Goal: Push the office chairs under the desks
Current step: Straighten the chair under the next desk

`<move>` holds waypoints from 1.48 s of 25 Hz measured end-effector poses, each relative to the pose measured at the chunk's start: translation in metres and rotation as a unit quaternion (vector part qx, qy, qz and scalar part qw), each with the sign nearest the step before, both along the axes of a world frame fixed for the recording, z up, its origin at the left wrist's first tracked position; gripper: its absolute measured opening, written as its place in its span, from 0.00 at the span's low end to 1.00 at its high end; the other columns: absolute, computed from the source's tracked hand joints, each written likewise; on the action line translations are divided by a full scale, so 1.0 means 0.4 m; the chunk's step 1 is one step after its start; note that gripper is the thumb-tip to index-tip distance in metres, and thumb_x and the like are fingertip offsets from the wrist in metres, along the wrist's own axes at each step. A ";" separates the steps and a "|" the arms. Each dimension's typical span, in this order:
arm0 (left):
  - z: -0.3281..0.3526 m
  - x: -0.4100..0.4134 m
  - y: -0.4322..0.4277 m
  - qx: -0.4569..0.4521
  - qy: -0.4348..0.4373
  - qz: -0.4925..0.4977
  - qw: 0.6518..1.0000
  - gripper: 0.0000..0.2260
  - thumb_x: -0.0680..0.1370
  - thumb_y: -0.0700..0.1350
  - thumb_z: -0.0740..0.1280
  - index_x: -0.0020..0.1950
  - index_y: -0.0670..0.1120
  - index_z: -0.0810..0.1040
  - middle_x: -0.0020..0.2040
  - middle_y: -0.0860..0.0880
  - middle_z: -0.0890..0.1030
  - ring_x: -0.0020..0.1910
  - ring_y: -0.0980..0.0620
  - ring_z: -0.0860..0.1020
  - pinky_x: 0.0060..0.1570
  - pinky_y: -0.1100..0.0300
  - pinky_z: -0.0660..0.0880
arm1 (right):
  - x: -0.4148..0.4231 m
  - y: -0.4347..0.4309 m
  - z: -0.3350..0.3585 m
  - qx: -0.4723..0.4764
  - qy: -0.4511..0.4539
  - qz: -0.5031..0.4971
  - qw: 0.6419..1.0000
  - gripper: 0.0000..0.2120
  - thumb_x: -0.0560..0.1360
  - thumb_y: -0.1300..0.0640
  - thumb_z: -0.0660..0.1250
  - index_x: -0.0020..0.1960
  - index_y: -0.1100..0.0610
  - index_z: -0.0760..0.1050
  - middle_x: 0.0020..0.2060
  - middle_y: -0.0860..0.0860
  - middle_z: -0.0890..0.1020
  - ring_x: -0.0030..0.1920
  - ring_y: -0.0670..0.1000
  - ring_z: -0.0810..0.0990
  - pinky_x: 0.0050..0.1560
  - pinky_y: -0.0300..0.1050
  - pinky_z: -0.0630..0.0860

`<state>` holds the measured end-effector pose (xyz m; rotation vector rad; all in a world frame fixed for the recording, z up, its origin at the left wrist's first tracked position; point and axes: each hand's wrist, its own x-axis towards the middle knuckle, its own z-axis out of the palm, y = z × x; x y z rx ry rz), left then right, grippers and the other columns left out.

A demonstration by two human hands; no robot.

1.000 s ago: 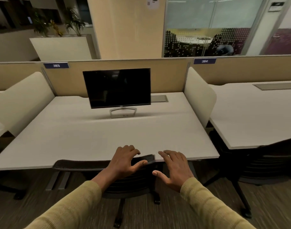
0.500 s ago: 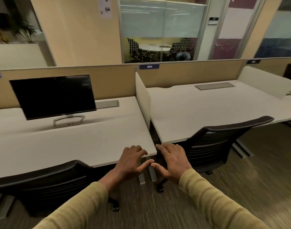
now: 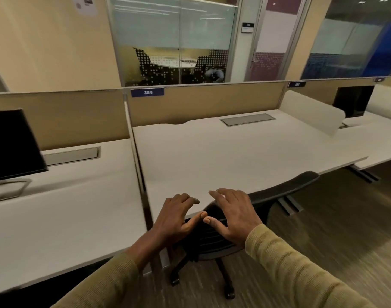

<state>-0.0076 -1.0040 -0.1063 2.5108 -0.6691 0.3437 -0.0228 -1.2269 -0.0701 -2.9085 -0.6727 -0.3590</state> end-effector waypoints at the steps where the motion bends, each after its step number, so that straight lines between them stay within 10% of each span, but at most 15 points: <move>1: 0.007 0.048 -0.047 -0.018 0.000 -0.003 1.000 0.28 0.80 0.70 0.51 0.64 0.53 0.78 0.57 0.55 0.79 0.55 0.56 0.74 0.55 0.54 0.69 | 0.050 -0.046 0.002 0.000 0.005 0.000 1.000 0.37 0.77 0.27 0.49 0.75 0.51 0.66 0.68 0.53 0.74 0.68 0.55 0.71 0.70 0.60 0.65; 14: 0.014 0.254 -0.364 0.102 0.296 0.026 0.949 0.35 0.72 0.80 0.49 0.58 0.56 0.79 0.52 0.55 0.80 0.50 0.55 0.78 0.54 0.51 0.76 | 0.427 -0.587 -0.015 -0.079 0.224 -0.002 0.971 0.53 0.61 0.16 0.30 0.57 0.47 0.78 0.50 0.47 0.82 0.49 0.49 0.79 0.51 0.51 0.76; 25: -0.012 0.059 -0.564 0.086 0.136 0.377 0.912 0.31 0.71 0.77 0.50 0.42 0.55 0.81 0.38 0.57 0.78 0.40 0.56 0.76 0.37 0.56 0.72 | 0.460 -0.859 -0.048 -0.073 0.189 -0.032 0.979 0.44 0.64 0.18 0.34 0.54 0.42 0.77 0.51 0.44 0.80 0.58 0.51 0.76 0.62 0.61 0.68; 37: -0.011 -0.200 -0.737 0.118 0.076 0.398 0.906 0.30 0.75 0.73 0.50 0.35 0.53 0.79 0.33 0.56 0.77 0.34 0.58 0.75 0.31 0.59 0.72 | 0.132 -1.019 -0.054 -0.022 0.160 -0.063 0.985 0.31 0.76 0.26 0.46 0.55 0.44 0.79 0.49 0.45 0.82 0.57 0.50 0.77 0.63 0.60 0.65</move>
